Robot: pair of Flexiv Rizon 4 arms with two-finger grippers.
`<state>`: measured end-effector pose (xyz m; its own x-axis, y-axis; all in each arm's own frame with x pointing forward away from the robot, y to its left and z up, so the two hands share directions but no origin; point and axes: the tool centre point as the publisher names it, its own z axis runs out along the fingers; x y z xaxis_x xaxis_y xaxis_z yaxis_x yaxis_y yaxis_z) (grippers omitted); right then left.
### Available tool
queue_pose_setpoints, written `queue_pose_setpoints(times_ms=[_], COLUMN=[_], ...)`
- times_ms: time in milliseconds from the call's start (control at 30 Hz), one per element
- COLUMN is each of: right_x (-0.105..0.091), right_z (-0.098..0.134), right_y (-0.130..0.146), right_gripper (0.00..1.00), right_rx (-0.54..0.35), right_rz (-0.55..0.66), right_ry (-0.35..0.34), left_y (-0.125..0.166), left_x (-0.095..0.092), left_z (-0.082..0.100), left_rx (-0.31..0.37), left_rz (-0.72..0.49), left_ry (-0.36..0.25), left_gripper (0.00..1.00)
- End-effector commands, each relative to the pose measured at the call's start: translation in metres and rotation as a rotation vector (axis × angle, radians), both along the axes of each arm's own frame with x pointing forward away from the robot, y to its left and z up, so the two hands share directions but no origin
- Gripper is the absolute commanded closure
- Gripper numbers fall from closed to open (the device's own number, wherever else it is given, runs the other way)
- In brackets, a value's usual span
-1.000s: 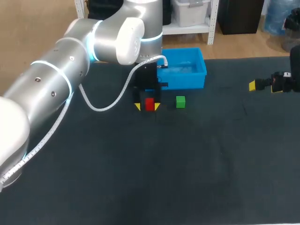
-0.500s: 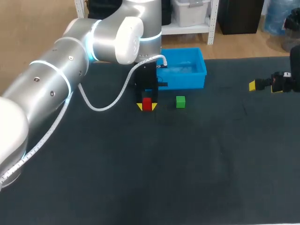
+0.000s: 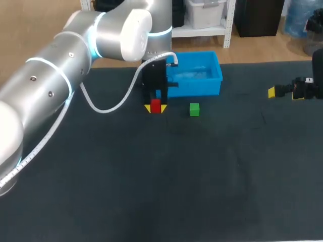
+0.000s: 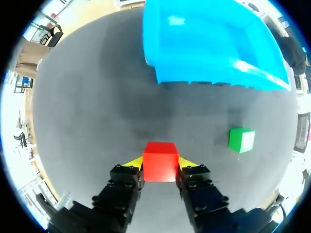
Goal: Use the left arm to pick the red cube and place it into the blue plastic box first, then use the right arm to grasp the green cube and put it into the same blue plastic box after the first action is fully finished.
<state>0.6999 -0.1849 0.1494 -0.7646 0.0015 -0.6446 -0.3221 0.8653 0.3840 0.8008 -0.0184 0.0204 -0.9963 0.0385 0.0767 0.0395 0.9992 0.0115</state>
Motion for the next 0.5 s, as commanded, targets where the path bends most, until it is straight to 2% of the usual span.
queue_pose_setpoints(times_ms=[33,500], right_x=[0.000,0.000], right_z=[0.000,0.000], right_y=[0.000,0.000], right_gripper=[0.00,0.00], right_rx=[-0.002,-0.002], right_rz=[-0.001,-0.001], right_ry=[0.001,0.001], left_y=[0.003,0.007], left_x=[-0.003,0.005], left_z=[0.010,0.037], left_rx=[-0.006,-0.003], left_rz=[-0.008,-0.055], left_ry=[-0.020,-0.047], left_gripper=[1.00,1.00])
